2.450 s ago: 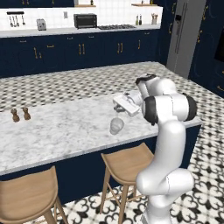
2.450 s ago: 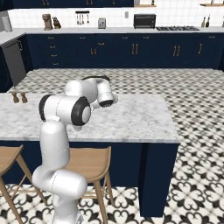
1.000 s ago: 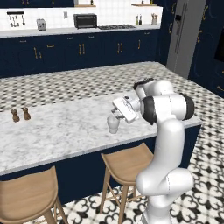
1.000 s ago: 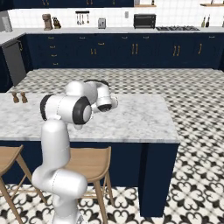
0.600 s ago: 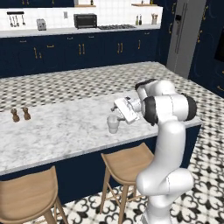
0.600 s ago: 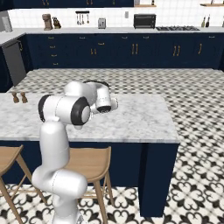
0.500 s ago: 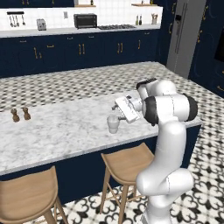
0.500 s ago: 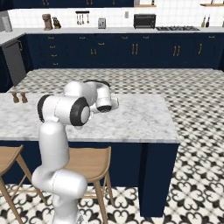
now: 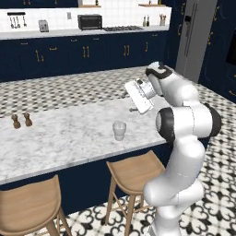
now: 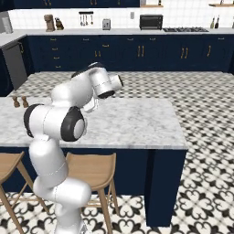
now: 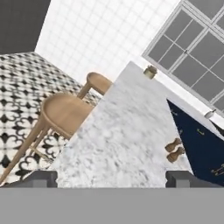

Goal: Take a straw from the drawer in front and place it inside the glass cup on the dining counter.

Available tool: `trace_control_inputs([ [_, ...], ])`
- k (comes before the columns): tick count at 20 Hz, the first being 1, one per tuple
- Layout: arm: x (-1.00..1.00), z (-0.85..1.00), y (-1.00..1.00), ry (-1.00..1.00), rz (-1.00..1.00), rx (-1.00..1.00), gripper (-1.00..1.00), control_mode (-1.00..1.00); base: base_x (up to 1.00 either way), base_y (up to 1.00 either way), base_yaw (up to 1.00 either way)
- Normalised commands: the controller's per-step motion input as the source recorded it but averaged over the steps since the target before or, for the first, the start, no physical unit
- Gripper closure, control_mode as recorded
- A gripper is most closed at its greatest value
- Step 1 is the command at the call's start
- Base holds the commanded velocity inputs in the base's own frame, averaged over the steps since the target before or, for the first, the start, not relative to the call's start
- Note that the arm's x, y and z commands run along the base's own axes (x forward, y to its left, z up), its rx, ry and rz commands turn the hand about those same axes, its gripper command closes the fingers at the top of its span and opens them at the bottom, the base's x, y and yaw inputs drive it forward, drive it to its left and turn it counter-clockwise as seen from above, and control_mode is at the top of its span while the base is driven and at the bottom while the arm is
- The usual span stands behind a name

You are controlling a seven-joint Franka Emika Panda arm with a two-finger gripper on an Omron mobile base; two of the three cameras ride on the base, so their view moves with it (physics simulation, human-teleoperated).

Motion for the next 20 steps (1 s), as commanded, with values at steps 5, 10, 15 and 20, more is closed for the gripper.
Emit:
trace_control_inputs([
  [5, -0.21, 0.63, 0.09, -0.54, 0.0, -0.55, -1.0, -1.0, 0.0, 0.0, 0.0],
  [10, -0.4, 0.16, 0.24, -0.42, 0.02, -0.62, -1.0, -1.0, 0.0, 0.0, 0.0],
  [15, -0.58, -0.05, 0.31, -0.23, 0.06, -0.57, -1.0, -1.0, 0.0, 0.0, 0.0],
  [20, -0.68, -0.22, 0.27, -0.09, 0.05, -0.44, -1.0, -1.0, 0.0, 0.0, 0.0],
])
